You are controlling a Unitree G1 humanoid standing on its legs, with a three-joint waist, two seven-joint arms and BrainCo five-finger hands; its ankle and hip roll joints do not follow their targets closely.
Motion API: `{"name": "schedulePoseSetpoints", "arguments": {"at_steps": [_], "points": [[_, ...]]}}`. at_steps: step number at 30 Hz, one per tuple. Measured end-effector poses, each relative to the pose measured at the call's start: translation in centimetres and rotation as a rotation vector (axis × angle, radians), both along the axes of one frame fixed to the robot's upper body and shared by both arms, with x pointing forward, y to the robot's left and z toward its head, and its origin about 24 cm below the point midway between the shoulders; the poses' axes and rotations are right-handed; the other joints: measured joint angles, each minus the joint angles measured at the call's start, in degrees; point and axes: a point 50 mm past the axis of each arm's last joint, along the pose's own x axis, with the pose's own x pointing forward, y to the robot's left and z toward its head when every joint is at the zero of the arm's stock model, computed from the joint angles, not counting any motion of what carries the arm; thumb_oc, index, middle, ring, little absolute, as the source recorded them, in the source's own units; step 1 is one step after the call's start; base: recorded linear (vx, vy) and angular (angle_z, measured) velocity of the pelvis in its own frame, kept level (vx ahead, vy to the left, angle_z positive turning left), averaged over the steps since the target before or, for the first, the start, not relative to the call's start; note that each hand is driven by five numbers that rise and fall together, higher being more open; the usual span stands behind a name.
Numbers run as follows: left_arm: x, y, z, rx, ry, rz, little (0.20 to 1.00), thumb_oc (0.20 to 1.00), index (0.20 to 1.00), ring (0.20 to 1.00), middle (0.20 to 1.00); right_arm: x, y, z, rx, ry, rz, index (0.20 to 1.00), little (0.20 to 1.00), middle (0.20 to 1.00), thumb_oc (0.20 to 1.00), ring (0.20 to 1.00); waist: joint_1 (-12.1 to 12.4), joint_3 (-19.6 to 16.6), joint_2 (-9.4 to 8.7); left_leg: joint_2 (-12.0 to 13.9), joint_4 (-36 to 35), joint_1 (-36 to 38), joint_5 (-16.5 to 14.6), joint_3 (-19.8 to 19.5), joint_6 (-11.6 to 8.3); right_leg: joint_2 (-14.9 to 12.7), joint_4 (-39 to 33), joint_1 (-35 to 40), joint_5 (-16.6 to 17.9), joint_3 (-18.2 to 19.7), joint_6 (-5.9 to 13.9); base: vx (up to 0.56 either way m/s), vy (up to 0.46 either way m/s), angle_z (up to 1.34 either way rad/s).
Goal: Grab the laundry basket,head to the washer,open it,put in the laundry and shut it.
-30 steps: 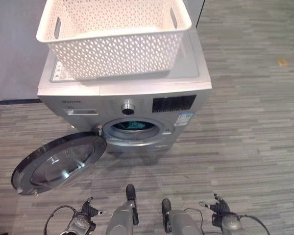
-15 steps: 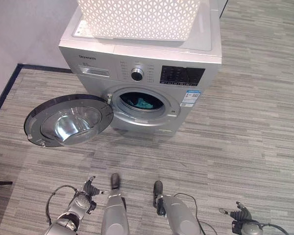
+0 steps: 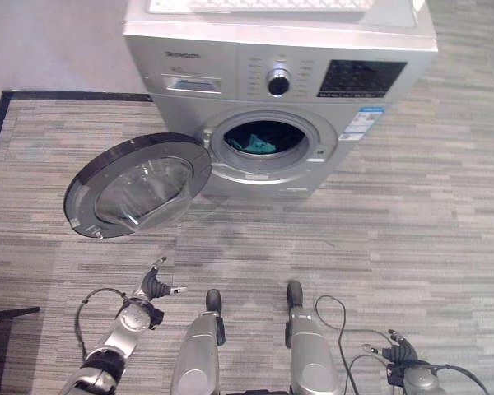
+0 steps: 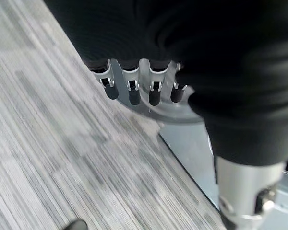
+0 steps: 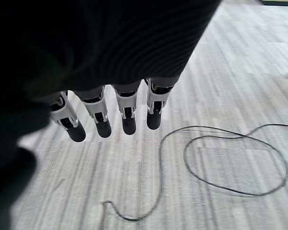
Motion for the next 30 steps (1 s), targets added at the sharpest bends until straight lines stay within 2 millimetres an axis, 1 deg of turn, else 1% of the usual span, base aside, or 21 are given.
{"name": "schedulePoseSetpoints", "arguments": {"at_steps": [1, 2, 3, 4, 5, 6, 7, 9, 11, 13, 14, 16, 18, 20, 22, 24, 25, 27, 28, 29, 30], "points": [[-0.5, 0.3, 1.0, 0.012, -0.043, -0.022, 1.0, 1.0, 1.0, 1.0, 1.0, 0.8, 0.3, 0.3, 0.001, -0.021, 0.015, 1.0, 1.0, 1.0, 1.0, 1.0, 0.88, -0.17, -0.64, -1.09, 0.26, -0.08, -0.51, 0.78, 0.92, -1.56, -0.71, -0.08, 0.45, -2.06, -1.67, 0.04, 0.167, -0.29], [-0.8, 0.4, 2.1, 0.01, -0.097, -0.038, 1.0, 1.0, 1.0, 1.0, 1.0, 1.2, 0.5, 0.5, 0.001, -0.041, 0.032, 1.0, 1.0, 1.0, 1.0, 1.0, 2.4, -0.34, -0.94, -0.73, -0.37, 0.7, -0.71, 2.78, 1.33, -2.45, -0.63, -0.11, 0.36, -4.58, -1.75, 0.05, 0.183, -0.52], [-1.3, 0.8, 2.8, 0.014, -0.127, -0.036, 1.0, 1.0, 1.0, 1.0, 1.0, 1.7, 0.7, 0.7, 0.007, -0.062, 0.042, 1.0, 1.0, 1.0, 1.0, 1.0, 3.5, -0.31, -0.77, -0.49, -0.9, 1.85, -0.83, 3.08, 1.6, -1.88, 0.04, 0.36, 0.76, -5.76, -1.35, 0.04, 0.147, -0.48], [-1.6, 1.1, 3.1, 0.023, -0.136, -0.038, 1.0, 1.0, 1.0, 1.0, 1.0, 1.7, 1.0, 0.7, 0.011, -0.066, 0.051, 1.0, 1.0, 1.0, 1.0, 1.0, 3.5, -0.61, -0.87, -0.42, -1.54, 2.52, -0.24, 3.08, 1.15, -1.22, 0.32, 1.06, 0.75, -5.15, -0.64, 0.09, 0.195, -0.05], [-1.7, 2.2, 4.3, 0.057, -0.162, -0.041, 1.0, 1.0, 1.0, 1.0, 1.0, 1.7, 1.4, 0.6, 0.028, -0.083, 0.055, 1.0, 1.0, 1.0, 1.0, 1.0, 3.88, -1.33, -0.76, -1.07, -5.25, 5.75, 0.51, 2.21, 2.75, 4.02, 7.26, 2.64, -5.78, -2.39, 2.44, 0.08, 0.159, 0.2], [-2.0, 2.7, 4.9, 0.076, -0.171, -0.048, 1.0, 1.0, 1.0, 1.0, 1.0, 1.5, 1.4, 0.6, 0.031, -0.082, 0.058, 1.0, 1.0, 1.0, 1.0, 1.0, 3.89, -2.65, -0.56, -0.96, -7.59, 6.46, 1.53, 2.05, 2.3, 6.12, 9.97, 1.9, -8.12, -1.03, 0.74, 0.07, 0.124, 0.34], [-2.0, 3.0, 5.8, 0.114, -0.19, -0.076, 1.0, 1.0, 1.0, 1.0, 1.0, 1.0, 1.4, 0.5, 0.035, -0.078, 0.06, 1.0, 1.0, 1.0, 1.0, 1.0, 3.9, -3.69, -0.79, -1.7, -9.89, 7.55, 2.99, 1.7, 2.53, 6.7, 10.17, 2.0, -8.93, -1.65, -0.32, 0.02, 0.077, 0.27], [-1.6, 3.3, 7.9, 0.143, -0.266, -0.103, 1.0, 1.0, 1.0, 1.0, 1.0, 0.0, 1.1, 0.1, 0.038, -0.045, 0.049, 1.0, 1.0, 1.0, 1.0, 1.0, 3.79, -5.91, -0.24, -3.29, -14.88, 9.9, 5.98, 1.09, 2.44, 6.1, 7.47, 3.52, -8.36, -1.78, -0.43, 0.03, 0.065, 0.3], [-1.1, 3.5, 8.8, 0.154, -0.302, -0.098, 1.0, 1.0, 1.0, 1.0, 1.0, 0.1, 1.2, 0.0, 0.042, -0.038, 0.053, 1.0, 1.0, 1.0, 1.0, 1.0, 4.02, -6.26, 0.74, -3.44, -15.63, 10.79, 6.52, 1.21, 2.23, 5.98, 6.05, 5.0, -7.84, -1.76, -0.25, 0.1, 0.037, 0.05], [-0.9, 4.4, 11.5, 0.202, -0.387, -0.104, 1.0, 1.0, 1.0, 1.0, 1.0, -0.3, 1.3, -0.5, 0.064, -0.02, 0.024, 1.0, 1.0, 1.0, 1.0, 1.0, 3.84, -6.47, 0.95, -3.25, -15.69, 12.02, 6.54, 1.41, 2.12, 6.18, 4.54, 7.0, -7.51, -2.09, -0.62, 0.07, 0.0, -0.03], [-0.4, 5.2, 13.1, 0.211, -0.459, -0.061, 1.0, 1.0, 1.0, 1.0, 1.0, -1.2, 1.0, -0.8, 0.065, 0.02, 0.017, 1.0, 1.0, 1.0, 1.0, 1.0, 3.77, -7.23, 1.49, -3.17, -15.97, 12.65, 6.44, 1.15, 1.93, 6.31, 4.02, 7.82, -7.48, -2.22, -0.6, 0.03, -0.008, 0.06], [0.3, 6.2, 15.2, 0.274, -0.497, -0.066, 1.0, 1.0, 1.0, 1.0, 1.0, -1.5, 0.8, -0.8, 0.066, 0.034, 0.018, 1.0, 1.0, 1.0, 1.0, 1.0, 3.21, -7.48, 1.83, -2.99, -16.57, 12.53, 6.67, 0.54, 1.28, 6.61, 3.73, 7.65, -7.39, -2.34, -0.67, 0.01, -0.003, 0.03], [0.8, 6.9, 16.5, 0.302, -0.53, -0.046, 1.0, 1.0, 1.0, 1.0, 1.0, -1.7, 0.8, -0.9, 0.073, 0.041, 0.021, 1.0, 1.0, 1.0, 1.0, 1.0, 2.73, -7.63, 1.88, -2.69, -17.32, 12.47, 7.05, 0.5, 0.54, 6.94, 4.07, 6.85, -7.24, -2.28, -0.86, -0.02, -0.002, 0.0], [2.7, 8.2, 17.0, 0.357, -0.497, -0.014, 1.0, 1.0, 1.0, 1.0, 1.0, -1.9, 0.9, -0.8, 0.074, 0.043, 0.039, 1.0, 1.0, 1.0, 1.0, 1.0, 2.44, -8.19, 1.8, -2.31, -17.38, 10.46, 7.53, 0.11, -0.49, 7.3, 4.71, 4.29, -7.2, -2.21, -1.02, -0.07, -0.005, 0.03], [4.8, 10.1, 17.9, 0.393, -0.466, 0.086, 1.0, 1.0, 1.0, 1.0, 1.0, -0.7, 1.1, -0.4, 0.078, 0.021, 0.082, 1.0, 1.0, 1.0, 1.0, 1.0, 1.47, -8.3, 1.45, -1.83, -17.32, 6.74, 8.72, 0.13, -1.45, 7.87, 5.2, 0.5, -6.32, -2.05, -1.68, -0.05, -0.022, -0.06], [5.9, 11.3, 18.5, 0.429, -0.419, 0.139, 1.0, 1.0, 1.0, 1.0, 1.0, 0.5, 1.3, -0.1, 0.079, -0.002, 0.102, 1.0, 1.0, 1.0, 1.0, 1.0, -0.04, -7.99, 0.4, -1.06, -17.21, 4.55, 9.63, 0.53, -1.52, 8.7, 4.38, -1.34, -4.46, -1.94, -2.1, -0.03, -0.016, -0.22], [7.1, 12.2, 19.4, 0.446, -0.388, 0.209, 1.0, 1.0, 1.0, 1.0, 1.0, 0.9, 1.7, -0.1, 0.079, 0.005, 0.139, 1.0, 1.0, 1.0, 1.0, 1.0, -0.55, -7.22, -1.6, -0.27, -17.15, 4.42, 9.79, 1.34, -1.82, 9.38, 3.41, -1.93, -3.79, -1.51, -2.63, 0.0, -0.017, -0.33], [8.0, 13.3, 21.7, 0.452, -0.387, 0.302, 1.0, 1.0, 1.0, 1.0, 1.0, 1.2, 2.0, -0.1, 0.084, 0.007, 0.153, 1.0, 1.0, 1.0, 1.0, 1.0, -1.92, -6.47, -4.37, 0.63, -17.03, 3.68, 9.92, 1.86, -2.22, 10.27, 2.0, -2.38, -2.95, -1.08, -2.61, 0.03, 0.0, -0.26], [8.2, 14.0, 23.2, 0.471, -0.387, 0.351, 1.0, 1.0, 1.0, 1.0, 1.0, 1.4, 2.3, -0.1, 0.093, 0.006, 0.168, 1.0, 1.0, 1.0, 1.0, 1.0, -1.76, -5.87, -5.56, 0.98, -16.48, 3.33, 9.77, 1.84, -2.52, 10.38, 1.74, -2.08, -2.51, -0.81, -2.42, 0.03, 0.033, -0.22], [8.0, 14.8, 24.9, 0.495, -0.391, 0.401, 1.0, 1.0, 1.0, 1.0, 1.0, 1.6, 2.8, -0.3, 0.112, 0.009, 0.178, 1.0, 1.0, 1.0, 1.0, 1.0, -2.41, -5.89, -7.46, 1.53, -15.87, 2.6, 9.57, 2.19, -2.61, 10.99, 1.04, -2.16, -1.65, -0.55, -2.61, 0.04, 0.061, -0.16], [8.3, 14.5, 26.1, 0.499, -0.428, 0.388, 1.0, 1.0, 1.0, 1.0, 1.0, 1.2, 2.6, -0.4, 0.119, 0.015, 0.16, 1.0, 1.0, 1.0, 1.0, 1.0, -3.39, -5.92, -8.74, 2.17, -15.29, 1.6, 9.37, 2.07, -2.57, 11.34, -0.21, -2.22, -0.9, -0.61, -2.61, 0.02, 0.056, -0.19]]}}
